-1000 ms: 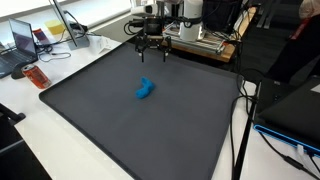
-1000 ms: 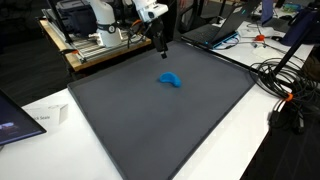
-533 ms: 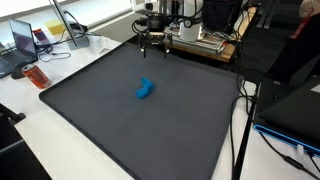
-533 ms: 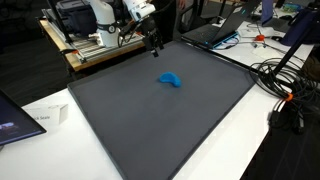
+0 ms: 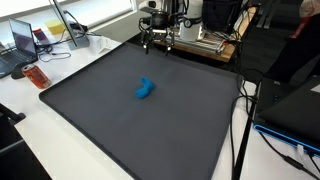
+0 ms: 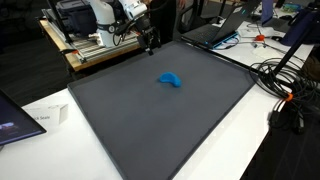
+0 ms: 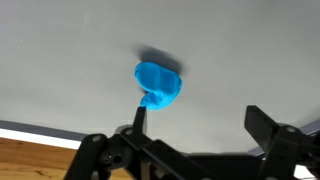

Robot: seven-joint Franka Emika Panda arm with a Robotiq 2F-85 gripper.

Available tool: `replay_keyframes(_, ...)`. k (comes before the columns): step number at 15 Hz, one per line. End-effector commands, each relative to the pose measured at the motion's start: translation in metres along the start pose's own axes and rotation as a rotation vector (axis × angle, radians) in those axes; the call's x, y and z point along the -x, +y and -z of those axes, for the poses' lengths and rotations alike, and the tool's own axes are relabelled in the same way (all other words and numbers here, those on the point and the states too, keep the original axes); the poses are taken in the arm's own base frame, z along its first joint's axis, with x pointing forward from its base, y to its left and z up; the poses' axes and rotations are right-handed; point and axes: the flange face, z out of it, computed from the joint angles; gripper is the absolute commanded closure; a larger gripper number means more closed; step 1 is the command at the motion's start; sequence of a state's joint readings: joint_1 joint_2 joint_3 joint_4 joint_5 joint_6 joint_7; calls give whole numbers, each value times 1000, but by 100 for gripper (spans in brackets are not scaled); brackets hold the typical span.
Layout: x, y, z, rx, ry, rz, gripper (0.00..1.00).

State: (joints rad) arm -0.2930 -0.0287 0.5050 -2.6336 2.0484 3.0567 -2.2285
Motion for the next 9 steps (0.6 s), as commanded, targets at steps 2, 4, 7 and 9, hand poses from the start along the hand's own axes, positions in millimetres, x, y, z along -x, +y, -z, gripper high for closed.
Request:
replay_keyframes(2, 9, 3, 11, 39, 91, -35, 0)
replay_keyframes(4, 16, 3, 8, 50, 112, -43, 0)
replay_keyframes(7, 24, 4, 1, 72, 168, -49, 0)
replay_keyframes(9, 24, 6, 6, 66, 188, -52, 0)
